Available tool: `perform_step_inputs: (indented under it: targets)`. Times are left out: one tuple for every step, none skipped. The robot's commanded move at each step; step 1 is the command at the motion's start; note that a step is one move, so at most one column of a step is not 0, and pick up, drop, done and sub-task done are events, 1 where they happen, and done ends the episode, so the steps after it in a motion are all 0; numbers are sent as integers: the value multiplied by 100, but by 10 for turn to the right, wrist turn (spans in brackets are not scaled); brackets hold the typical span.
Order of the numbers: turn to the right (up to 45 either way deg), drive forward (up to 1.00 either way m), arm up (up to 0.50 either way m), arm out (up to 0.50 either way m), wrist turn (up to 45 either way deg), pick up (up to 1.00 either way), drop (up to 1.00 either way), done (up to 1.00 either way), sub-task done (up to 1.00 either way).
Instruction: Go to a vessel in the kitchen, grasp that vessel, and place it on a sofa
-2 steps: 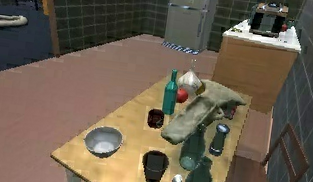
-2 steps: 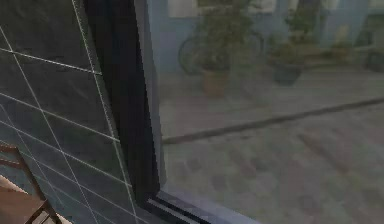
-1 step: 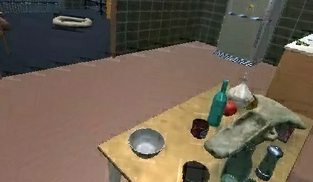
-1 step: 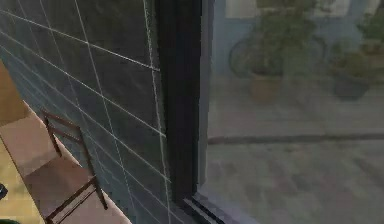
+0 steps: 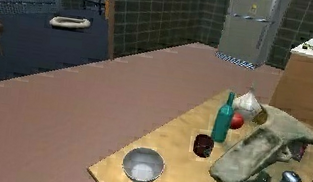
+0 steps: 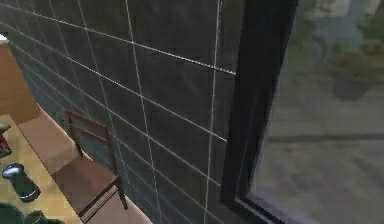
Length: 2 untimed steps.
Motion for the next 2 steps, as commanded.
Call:
perform_step_inputs:
  targets:
    - [-270, 0, 0, 0, 0, 0, 0, 0, 0]
    - [0, 25, 0, 0, 0, 0, 0, 0, 0]
